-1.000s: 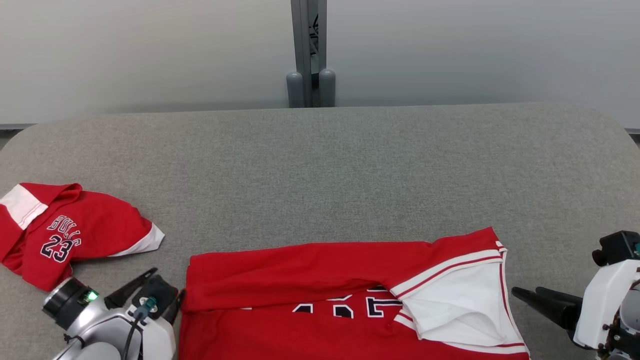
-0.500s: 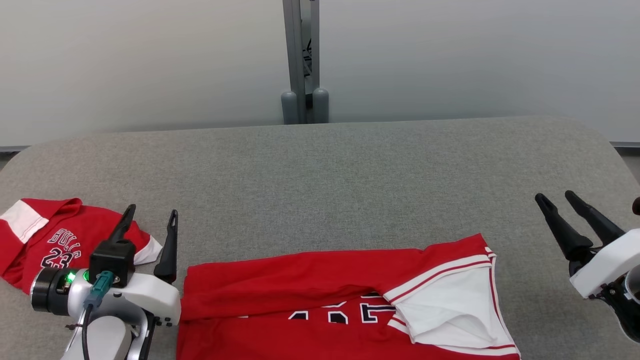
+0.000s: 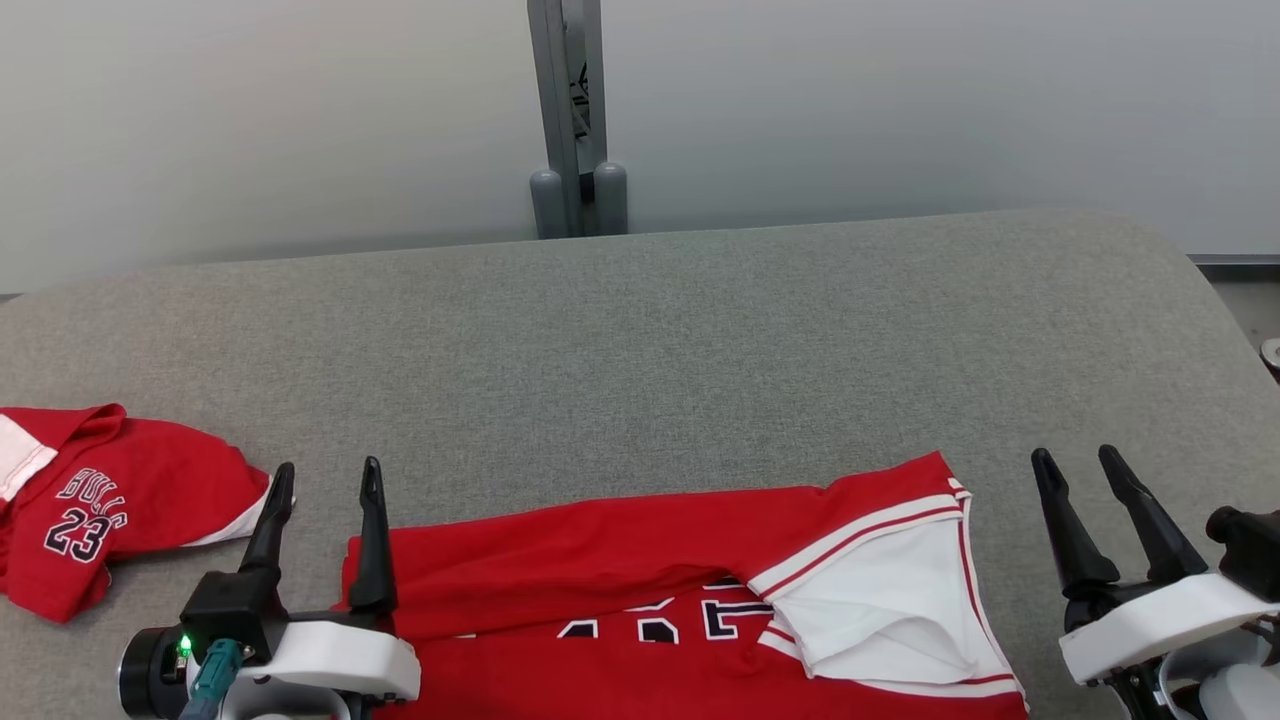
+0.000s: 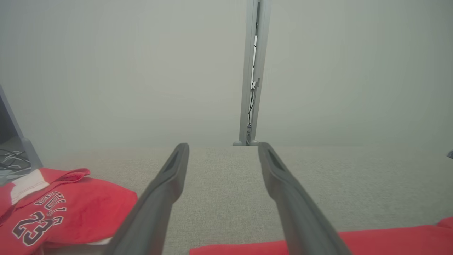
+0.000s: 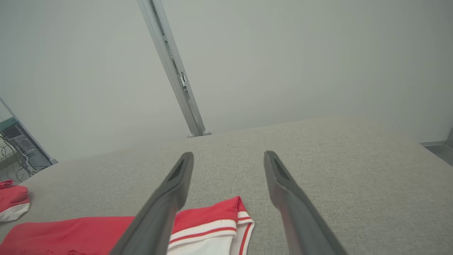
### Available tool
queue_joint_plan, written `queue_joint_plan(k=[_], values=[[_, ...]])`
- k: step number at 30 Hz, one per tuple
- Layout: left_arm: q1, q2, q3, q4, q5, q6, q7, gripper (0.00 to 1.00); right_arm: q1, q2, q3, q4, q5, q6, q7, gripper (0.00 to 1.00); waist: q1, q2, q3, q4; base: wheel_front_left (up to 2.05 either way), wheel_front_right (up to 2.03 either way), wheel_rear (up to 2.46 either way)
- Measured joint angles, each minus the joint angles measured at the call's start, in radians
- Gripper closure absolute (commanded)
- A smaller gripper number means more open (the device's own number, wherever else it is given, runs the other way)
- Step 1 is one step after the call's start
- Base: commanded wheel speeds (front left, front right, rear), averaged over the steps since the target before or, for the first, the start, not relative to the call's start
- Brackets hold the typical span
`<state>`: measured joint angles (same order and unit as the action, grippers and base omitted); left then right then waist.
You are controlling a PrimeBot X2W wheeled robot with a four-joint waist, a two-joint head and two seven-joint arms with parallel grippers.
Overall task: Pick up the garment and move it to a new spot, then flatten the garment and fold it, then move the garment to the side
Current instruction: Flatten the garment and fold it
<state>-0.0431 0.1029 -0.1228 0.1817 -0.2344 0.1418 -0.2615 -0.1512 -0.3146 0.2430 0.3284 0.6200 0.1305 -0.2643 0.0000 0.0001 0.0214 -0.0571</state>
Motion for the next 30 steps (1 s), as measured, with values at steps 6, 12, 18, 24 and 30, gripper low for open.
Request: queue_joint_plan(k=[6, 12, 18, 24, 30], values=[[-0.001, -0.031, 0.048, 0.026, 0.054, -0.055, 0.0, 0.0, 0.021, 0.006, 0.012, 0.038, 0.028, 0.0, 0.0, 0.0, 0.0, 0.0, 0.004, 0.013, 0.0, 0.0, 0.0], [-0.005, -0.048, 0.076, 0.039, 0.086, -0.088, 0.0, 0.0, 0.032, -0.012, 0.088, 0.125, 0.131, 0.0, 0.039, 0.0, 0.0, 0.0, 0.014, 0.023, 0.0, 0.0, 0.0], [-0.007, -0.053, 0.07, 0.077, 0.102, -0.107, 0.0, 0.0, 0.014, -0.001, 0.167, 0.212, 0.191, 0.0, 0.095, 0.0, 0.0, 0.0, 0.034, 0.034, 0.0, 0.0, 0.0], [-0.029, -0.053, 0.073, 0.089, 0.116, -0.114, 0.0, 0.0, -0.018, 0.008, 0.195, 0.301, 0.229, 0.0, 0.098, 0.0, 0.0, 0.0, 0.053, 0.048, 0.0, 0.0, 0.0], [-0.03, -0.053, 0.075, 0.096, 0.122, -0.118, 0.0, 0.0, -0.044, 0.024, 0.239, 0.343, 0.283, 0.0, 0.109, 0.0, 0.0, 0.0, 0.06, 0.059, 0.0, 0.0, 0.0]])
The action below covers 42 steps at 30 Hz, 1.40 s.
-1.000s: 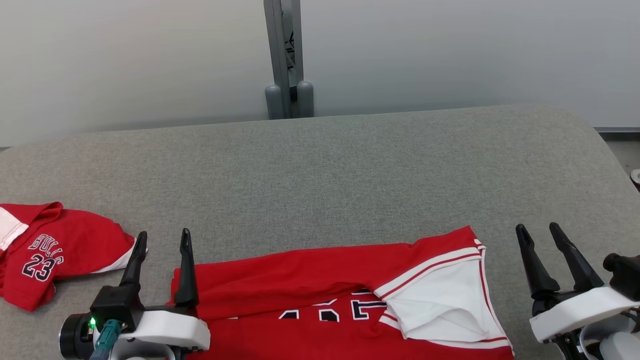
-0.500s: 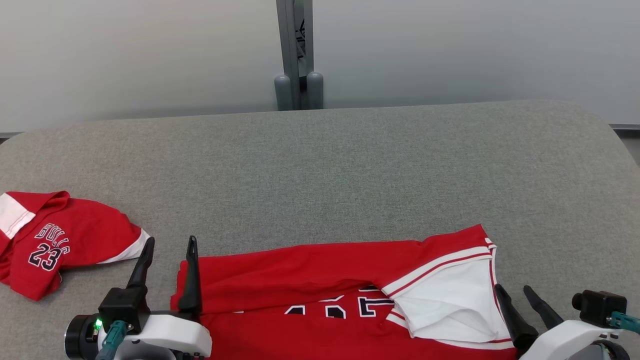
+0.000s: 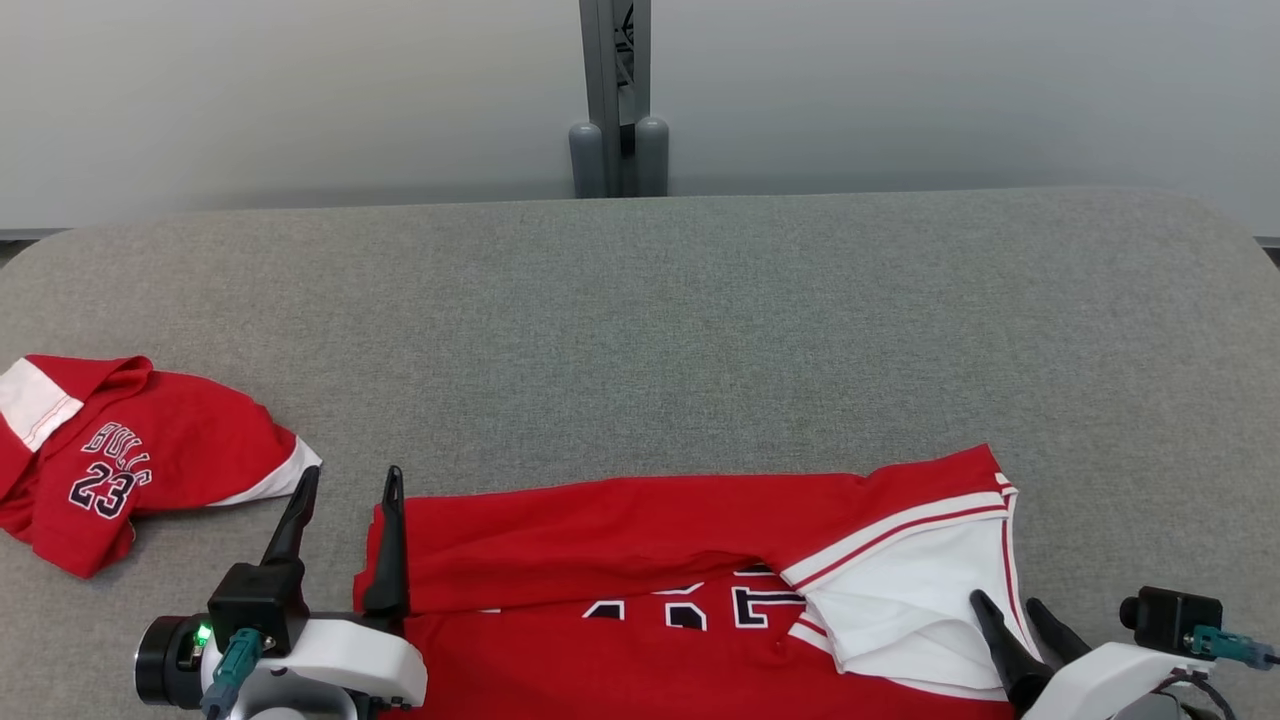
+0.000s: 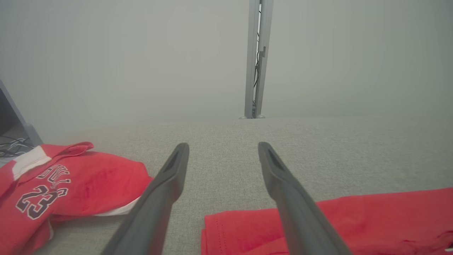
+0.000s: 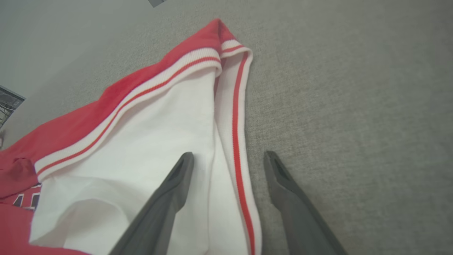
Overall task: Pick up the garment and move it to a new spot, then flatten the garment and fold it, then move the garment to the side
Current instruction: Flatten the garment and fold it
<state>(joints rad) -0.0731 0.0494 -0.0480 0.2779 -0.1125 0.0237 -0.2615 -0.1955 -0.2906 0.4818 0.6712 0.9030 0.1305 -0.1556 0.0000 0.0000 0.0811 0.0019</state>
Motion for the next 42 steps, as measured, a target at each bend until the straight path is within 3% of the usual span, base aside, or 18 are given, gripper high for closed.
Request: queue_joint_plan(k=[6, 7, 8, 10, 11, 12, 25, 36, 42], values=[[-0.001, 0.0, -0.003, -0.002, -0.001, 0.0, 0.0, 0.0, -0.013, 0.001, 0.052, -0.006, 0.068, -0.001, 0.008, 0.0, 0.0, 0.0, 0.003, 0.006, 0.0, 0.0, 0.0], [-0.001, 0.0, -0.004, -0.003, -0.001, 0.001, 0.0, 0.0, -0.019, 0.0, 0.061, -0.007, 0.079, -0.001, 0.01, 0.12, 0.0, 0.0001, 0.003, 0.007, 0.0, 0.0, 0.0], [-0.001, 0.0, -0.004, -0.005, -0.002, 0.001, 0.0, 0.0, -0.021, -0.002, 0.072, -0.008, 0.088, -0.001, 0.01, 0.4, 0.0, 0.0001, 0.004, 0.008, 0.0, 0.0, 0.0], [-0.002, 0.0, -0.005, -0.006, -0.002, 0.003, 0.0, 0.0, -0.026, -0.006, 0.084, -0.007, 0.104, -0.001, 0.01, 0.74, 0.0, 0.0, 0.004, 0.009, 0.0, 0.0, 0.0], [-0.002, 0.0, -0.005, -0.007, -0.002, 0.004, 0.0, 0.0, -0.028, -0.009, 0.092, -0.007, 0.111, -0.001, 0.01, 0.96, 0.0, 0.0, 0.004, 0.009, 0.0, 0.0, 0.0], [-0.002, 0.0, -0.006, -0.007, -0.002, 0.004, 0.0, 0.0, -0.03, -0.01, 0.103, -0.007, 0.116, -0.001, 0.007, 1.0, 0.0, 0.0, 0.004, 0.01, 0.0, 0.0, 0.0], [-0.002, 0.0, -0.012, -0.004, -0.004, 0.008, 0.0, 0.0, -0.077, -0.054, 0.138, 0.034, 0.164, 0.001, -0.053, 1.0, 0.0, 0.0001, 0.002, 0.006, 0.0, 0.0, 0.0], [-0.003, 0.0, -0.024, 0.004, -0.012, 0.012, 0.0, 0.0, -0.172, -0.218, 0.122, 0.175, 0.146, 0.001, -0.082, 1.0, 0.0, 0.0, -0.006, -0.001, 0.0, 0.0, 0.0], [-0.003, 0.0, -0.028, 0.007, -0.02, 0.014, 0.0, 0.0, -0.186, -0.239, 0.143, 0.113, 0.189, 0.0, -0.067, 1.0, 0.0, 0.0, -0.013, -0.005, 0.0, 0.0, 0.0]])
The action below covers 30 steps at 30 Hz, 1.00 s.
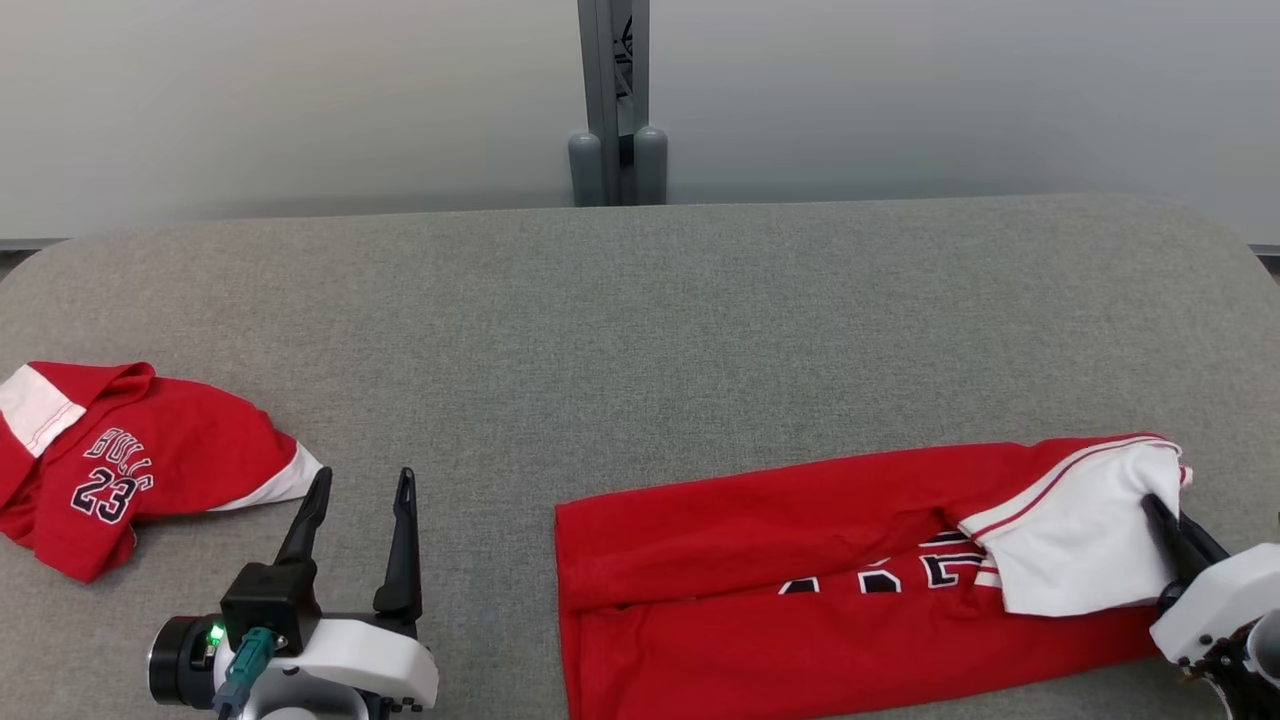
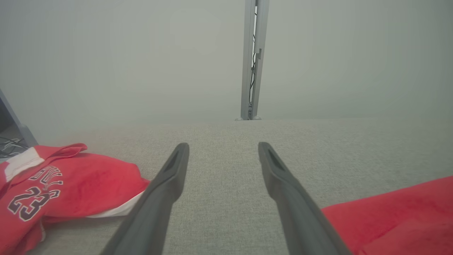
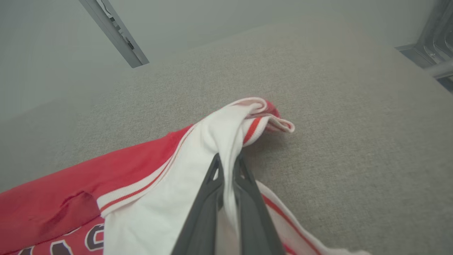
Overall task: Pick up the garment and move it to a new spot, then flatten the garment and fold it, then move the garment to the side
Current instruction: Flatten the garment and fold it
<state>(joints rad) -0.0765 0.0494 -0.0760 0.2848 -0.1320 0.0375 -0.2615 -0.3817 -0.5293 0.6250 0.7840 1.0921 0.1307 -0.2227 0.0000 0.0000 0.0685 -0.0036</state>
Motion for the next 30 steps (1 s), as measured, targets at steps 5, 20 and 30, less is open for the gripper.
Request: queue_joint_plan(k=[5, 20, 30], values=[[0.001, -0.001, 0.0, 0.002, -0.004, 0.007, 0.0, 0.0, 0.008, 0.0, 0.004, -0.152, 0.107, 0.0, 0.034, 1.0, 0.0, 0.0, -0.009, -0.006, 0.0, 0.0, 0.0], [0.02, -0.001, 0.026, 0.008, -0.016, 0.008, 0.0, 0.0, 0.113, 0.064, 0.032, -0.518, 0.278, 0.0, 0.168, 1.0, 0.0, 0.0, -0.047, -0.016, 0.0, 0.0, 0.0], [0.028, 0.0, 0.024, 0.012, -0.02, 0.008, 0.0, 0.0, 0.136, 0.252, 0.061, -0.521, 0.318, 0.0, 0.233, 1.0, 0.0, 0.0, -0.056, 0.004, 0.0, 0.0, 0.0]])
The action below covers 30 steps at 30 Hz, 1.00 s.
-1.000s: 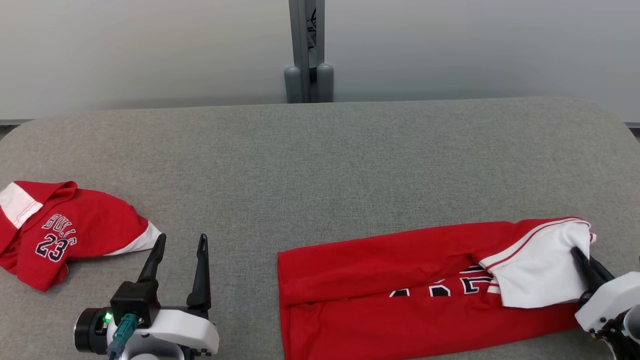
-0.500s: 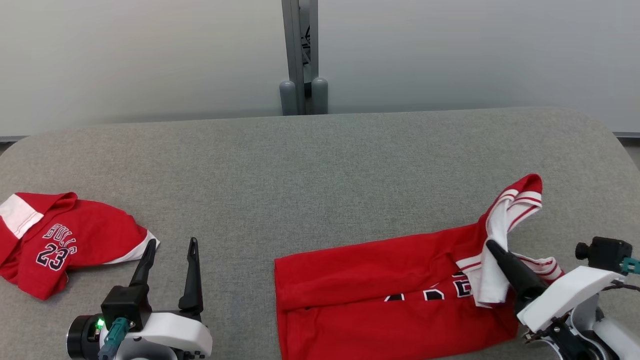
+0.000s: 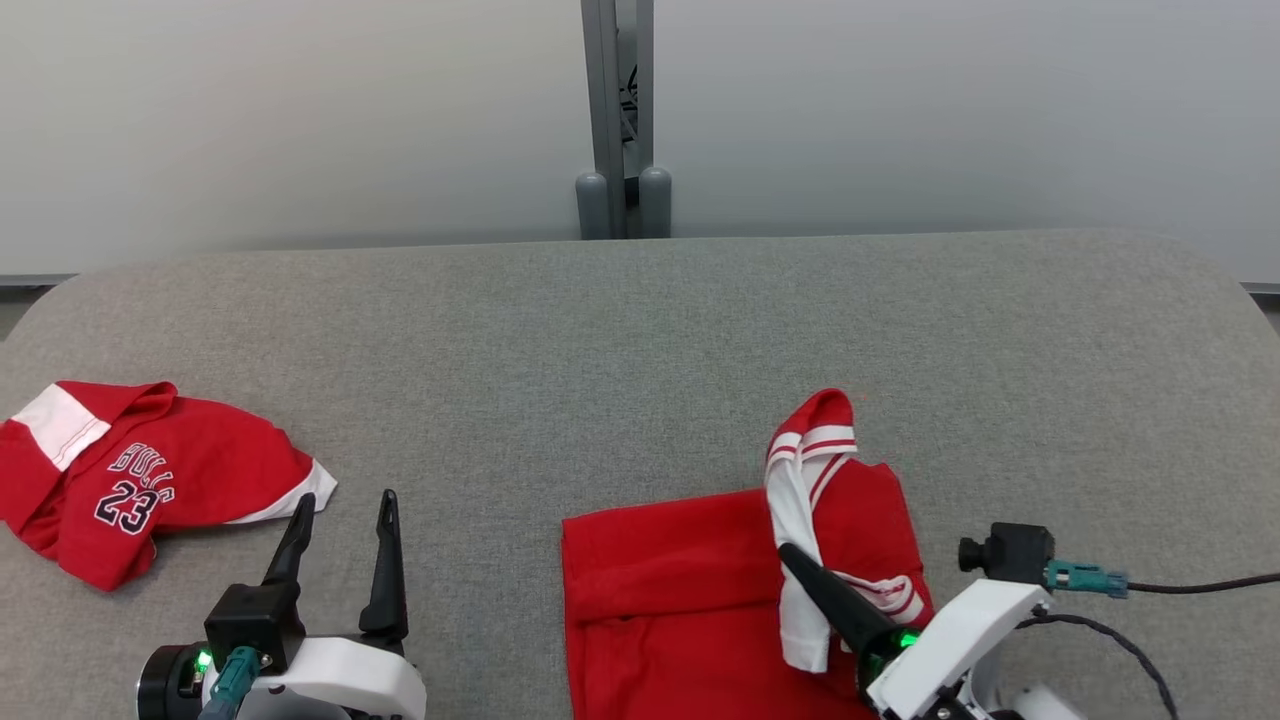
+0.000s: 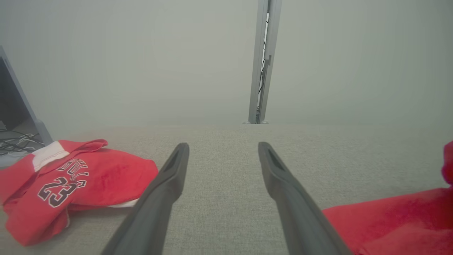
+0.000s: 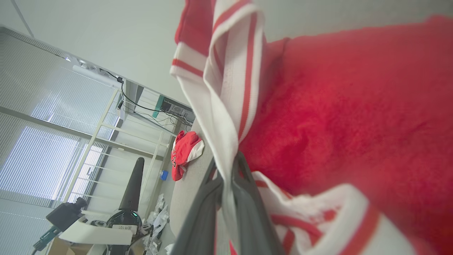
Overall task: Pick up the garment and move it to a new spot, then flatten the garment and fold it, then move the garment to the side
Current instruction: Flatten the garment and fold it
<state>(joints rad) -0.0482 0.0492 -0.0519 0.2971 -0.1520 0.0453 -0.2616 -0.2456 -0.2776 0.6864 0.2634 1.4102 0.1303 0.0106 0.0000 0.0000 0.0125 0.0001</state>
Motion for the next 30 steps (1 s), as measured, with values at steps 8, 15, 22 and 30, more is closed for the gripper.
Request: queue_joint_plan(k=[8, 15, 22, 30], values=[[0.0, 0.0, -0.023, 0.006, -0.017, 0.005, 0.0, 0.0, -0.038, 0.126, 0.021, 0.1, -0.026, -0.001, 0.007, 1.0, 0.0, 0.0, 0.009, 0.054, 0.0, 0.0, 0.0], [0.0, 0.0, -0.038, 0.013, -0.034, 0.012, 0.0, 0.0, -0.068, 0.171, 0.019, 0.206, -0.053, -0.001, 0.008, 1.0, 0.0, 0.0, 0.021, 0.127, 0.0, 0.0, 0.0], [0.0, 0.0, -0.047, 0.015, -0.044, 0.021, 0.0, 0.0, -0.08, 0.191, 0.01, 0.268, -0.066, -0.001, 0.013, 0.0, 0.0, 0.0, 0.041, 0.171, 0.0, 0.0, 0.0], [-0.001, 0.0, -0.055, 0.019, -0.053, 0.032, 0.0, 0.0, -0.094, 0.212, 0.018, 0.197, -0.068, -0.001, 0.043, 0.0, 0.0, 0.0, 0.041, 0.171, 0.0, 0.0, 0.0]])
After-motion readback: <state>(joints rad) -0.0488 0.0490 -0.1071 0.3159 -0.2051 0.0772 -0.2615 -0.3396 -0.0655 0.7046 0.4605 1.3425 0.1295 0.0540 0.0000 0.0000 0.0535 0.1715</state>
